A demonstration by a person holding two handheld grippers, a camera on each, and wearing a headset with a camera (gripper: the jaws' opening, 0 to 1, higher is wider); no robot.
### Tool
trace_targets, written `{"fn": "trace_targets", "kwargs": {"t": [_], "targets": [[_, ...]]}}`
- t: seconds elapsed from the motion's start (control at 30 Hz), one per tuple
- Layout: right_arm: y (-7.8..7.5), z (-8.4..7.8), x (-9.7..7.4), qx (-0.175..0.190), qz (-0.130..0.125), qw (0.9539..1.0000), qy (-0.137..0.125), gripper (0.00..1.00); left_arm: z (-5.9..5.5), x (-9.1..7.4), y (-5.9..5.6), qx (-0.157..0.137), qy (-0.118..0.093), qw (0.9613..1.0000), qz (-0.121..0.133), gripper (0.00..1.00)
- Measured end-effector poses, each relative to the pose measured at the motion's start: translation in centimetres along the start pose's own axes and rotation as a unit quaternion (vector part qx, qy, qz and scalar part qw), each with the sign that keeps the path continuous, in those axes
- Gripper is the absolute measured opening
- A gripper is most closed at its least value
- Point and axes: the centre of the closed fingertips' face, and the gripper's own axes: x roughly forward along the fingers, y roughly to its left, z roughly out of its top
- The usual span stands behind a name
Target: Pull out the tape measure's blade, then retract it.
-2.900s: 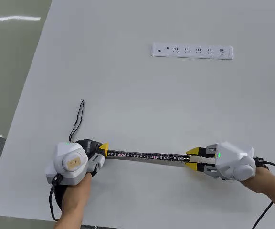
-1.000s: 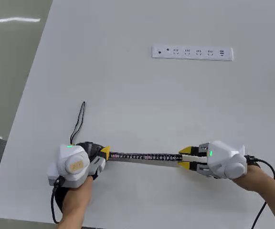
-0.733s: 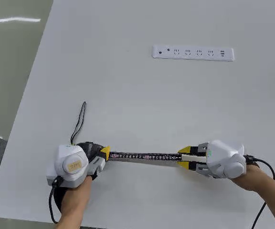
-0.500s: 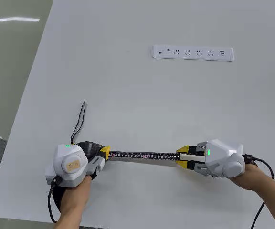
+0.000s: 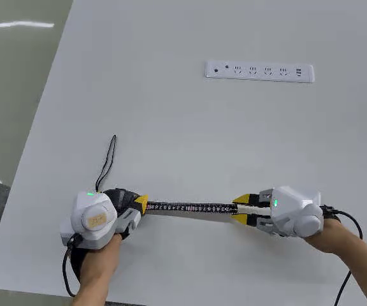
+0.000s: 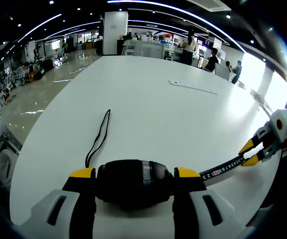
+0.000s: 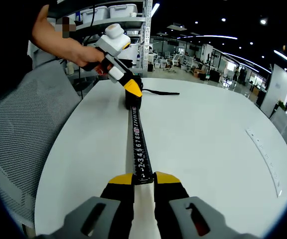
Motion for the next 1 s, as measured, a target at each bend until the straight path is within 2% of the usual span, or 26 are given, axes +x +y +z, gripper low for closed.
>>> {"fn": "trace_targets", "kwargs": {"t": [1.0], "targets": [[-0.18, 0.97, 0.63, -0.005, 0.007, 1.0000, -0.001, 0.13, 0.21, 0.00, 0.31, -0.015, 0.004, 0.9998, -0.012, 0.59]]}}
